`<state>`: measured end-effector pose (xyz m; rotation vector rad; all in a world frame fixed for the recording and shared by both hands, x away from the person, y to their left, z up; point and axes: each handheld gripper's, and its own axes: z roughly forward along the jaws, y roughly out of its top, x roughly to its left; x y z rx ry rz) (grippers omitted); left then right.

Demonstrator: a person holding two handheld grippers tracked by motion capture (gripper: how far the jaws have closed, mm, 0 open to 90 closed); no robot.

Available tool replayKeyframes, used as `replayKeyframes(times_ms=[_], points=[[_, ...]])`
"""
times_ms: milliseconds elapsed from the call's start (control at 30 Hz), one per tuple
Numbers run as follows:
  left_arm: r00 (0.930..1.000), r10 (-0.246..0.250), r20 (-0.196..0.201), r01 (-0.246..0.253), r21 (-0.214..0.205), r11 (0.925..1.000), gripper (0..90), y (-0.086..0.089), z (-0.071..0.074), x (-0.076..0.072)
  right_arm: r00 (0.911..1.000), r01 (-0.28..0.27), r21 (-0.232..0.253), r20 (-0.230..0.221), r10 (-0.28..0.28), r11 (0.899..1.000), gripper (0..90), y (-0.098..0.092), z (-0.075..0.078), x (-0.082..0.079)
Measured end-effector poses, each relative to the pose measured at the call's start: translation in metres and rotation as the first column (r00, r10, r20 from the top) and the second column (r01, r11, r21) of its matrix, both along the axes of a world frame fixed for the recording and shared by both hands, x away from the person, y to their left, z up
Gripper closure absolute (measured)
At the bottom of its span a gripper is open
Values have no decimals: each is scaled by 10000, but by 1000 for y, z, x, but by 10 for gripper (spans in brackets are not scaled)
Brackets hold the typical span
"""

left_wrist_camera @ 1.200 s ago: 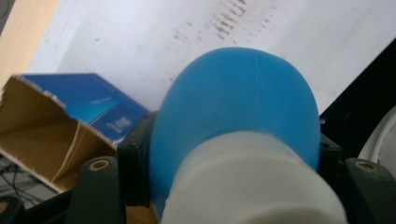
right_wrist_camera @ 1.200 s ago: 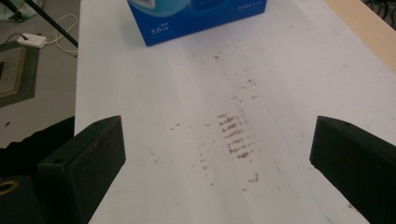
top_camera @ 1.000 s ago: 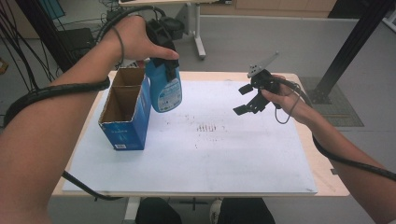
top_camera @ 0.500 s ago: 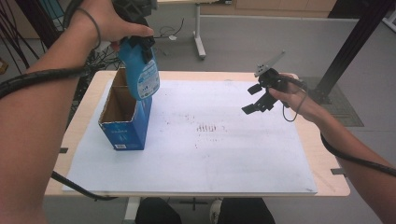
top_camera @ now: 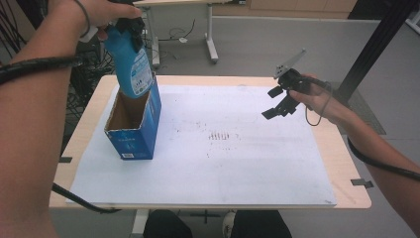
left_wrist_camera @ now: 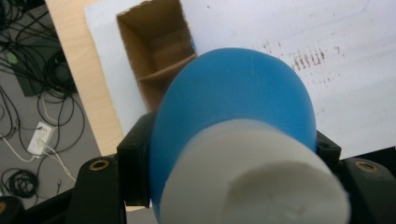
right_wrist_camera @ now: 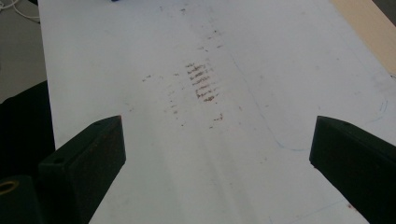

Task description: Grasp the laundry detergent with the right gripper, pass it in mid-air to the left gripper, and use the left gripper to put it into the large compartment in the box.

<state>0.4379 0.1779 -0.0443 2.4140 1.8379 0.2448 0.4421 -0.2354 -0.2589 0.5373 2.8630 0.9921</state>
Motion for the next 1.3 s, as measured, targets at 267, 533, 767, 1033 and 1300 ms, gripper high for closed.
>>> replayKeyframes(times_ms=[267,533,767,1033,1300], points=[[9921,1256,-67,-1256,-78,9920,365,14,10,3,9999,119,-64,16,-119,9999,35,-7,5,0],[9766,2151,-60,-2152,-121,9765,366,25,16,5,9999,149,-57,61,-149,9999,36,-10,8,-1],[9547,2976,-37,-2975,-350,9541,366,37,17,6,9999,126,-73,87,-126,9999,36,-10,8,-1],[9289,3704,-36,-3702,-412,9280,366,53,17,3,9999,71,-155,74,-70,9999,36,-9,7,-2],[9149,4035,-41,-4033,-449,9140,366,59,9,2,9999,-6,-203,110,9,9998,36,-6,7,-1]])
